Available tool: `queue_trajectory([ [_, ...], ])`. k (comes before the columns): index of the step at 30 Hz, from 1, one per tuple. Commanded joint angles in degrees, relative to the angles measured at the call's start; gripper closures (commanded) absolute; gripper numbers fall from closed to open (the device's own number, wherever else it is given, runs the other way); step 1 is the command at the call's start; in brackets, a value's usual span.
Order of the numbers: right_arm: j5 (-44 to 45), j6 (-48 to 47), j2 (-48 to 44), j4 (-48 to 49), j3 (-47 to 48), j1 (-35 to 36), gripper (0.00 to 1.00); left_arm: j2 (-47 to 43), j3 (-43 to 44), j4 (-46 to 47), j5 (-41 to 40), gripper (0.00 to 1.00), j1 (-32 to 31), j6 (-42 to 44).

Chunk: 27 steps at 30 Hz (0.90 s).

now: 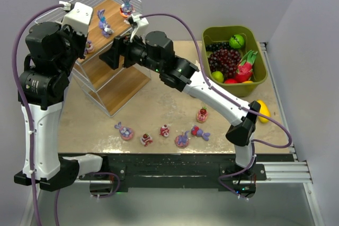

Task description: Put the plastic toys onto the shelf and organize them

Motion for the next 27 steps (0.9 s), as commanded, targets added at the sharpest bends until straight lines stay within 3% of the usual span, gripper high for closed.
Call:
queue_trajectory([
  [1,-0.20,-0.43,-3.13,2.23,-0.40,-0.76,0.23,0.35,0.62,0.12,-0.21,0.74,0.48,-0.01],
  [13,-0.90,0.44,-3.22,2.58,-0.93,-1.90,0.23,1.31,2.99,0.04,1.11,0.49,0.48,-0.01],
  [17,-1.51,0.71,-3.22,2.15,-0.84,-2.34,0.21,1.05,4.92,-0.14,1.02,0.26,0.48,-0.54],
  [20,-2.22,1.06,-3.49,1.36,-0.93,-2.70,0.19,0.53,5.80,-0.31,1.11,0.15,0.48,-0.89],
  [25,-1.52,-0.34,-5.15,-1.62,-1.71,-3.49,0.15,-1.23,6.25,0.12,1.37,0.01,0.48,-2.03],
  [27,0.58,-1.13,-6.73,-3.29,-2.94,-3.84,0.13,-2.37,6.33,0.74,2.42,0.00,0.48,-2.21],
])
